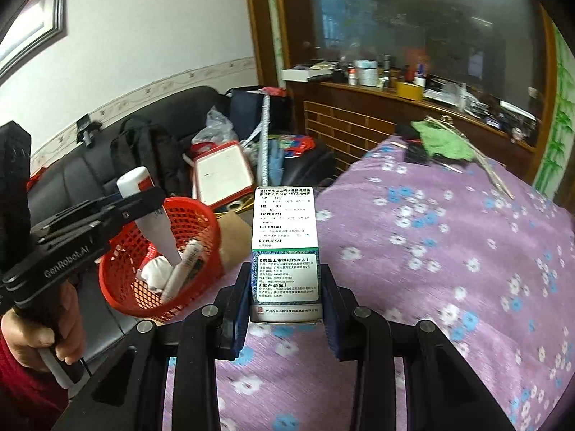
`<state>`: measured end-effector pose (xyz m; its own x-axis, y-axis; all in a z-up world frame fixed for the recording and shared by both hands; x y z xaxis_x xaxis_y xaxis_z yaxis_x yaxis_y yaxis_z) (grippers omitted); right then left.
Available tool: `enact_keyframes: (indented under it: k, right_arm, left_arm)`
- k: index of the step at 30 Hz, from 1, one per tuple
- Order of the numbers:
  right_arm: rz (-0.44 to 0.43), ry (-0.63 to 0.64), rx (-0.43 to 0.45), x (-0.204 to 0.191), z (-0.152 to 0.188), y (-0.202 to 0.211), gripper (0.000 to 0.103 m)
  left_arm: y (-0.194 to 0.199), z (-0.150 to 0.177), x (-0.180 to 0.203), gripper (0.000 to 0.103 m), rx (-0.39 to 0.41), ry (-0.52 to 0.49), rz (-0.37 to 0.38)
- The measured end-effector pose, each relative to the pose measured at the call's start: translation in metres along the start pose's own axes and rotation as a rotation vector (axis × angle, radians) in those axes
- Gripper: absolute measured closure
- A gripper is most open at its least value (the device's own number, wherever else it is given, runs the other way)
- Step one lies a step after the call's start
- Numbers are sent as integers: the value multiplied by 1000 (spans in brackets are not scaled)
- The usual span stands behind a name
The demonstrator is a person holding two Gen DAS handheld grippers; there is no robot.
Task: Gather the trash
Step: 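Lower the spray bottle and box into the red basket with both tools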
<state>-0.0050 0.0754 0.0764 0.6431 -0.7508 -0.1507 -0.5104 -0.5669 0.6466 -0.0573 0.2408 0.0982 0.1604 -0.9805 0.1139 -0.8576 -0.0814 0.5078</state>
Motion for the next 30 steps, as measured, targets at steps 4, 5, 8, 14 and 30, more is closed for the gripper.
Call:
enact_keyframes:
  k: [4,5,8,14,30]
  right_arm:
    - [-31,32,-13,-19,-10,-15,65]
    - [-39,40,-16,-23,-12,-18,65]
    - [-54,61,-28,-35,-16,-28,65]
    - [-101,96,-62,-60,-24,-49,65]
    - [-159,114,-126,-94,-28,-91,65]
  left_arm:
    - [-5,3,-23,74,-11,24,-32]
    - [-6,4,-29,74,-13,30,-41]
    - [-10,5,-44,74,-20,49,-59]
    - [-16,10,-67,74,-37,79,-83]
    - [-20,23,-106,74,-61,125,-113]
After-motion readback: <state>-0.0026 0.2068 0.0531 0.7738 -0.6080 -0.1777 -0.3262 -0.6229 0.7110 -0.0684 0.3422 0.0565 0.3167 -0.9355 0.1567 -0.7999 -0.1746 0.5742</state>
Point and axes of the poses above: each gripper's, at about its wrist camera, not at the fingertips, and y roughly against the way its jaws point, x to its right, z to its underside, the point moved 5 cm from there along -y, roughly the way its jaws point, and after that the axes turned 4 degrees about -z, right-handed, at the moved point
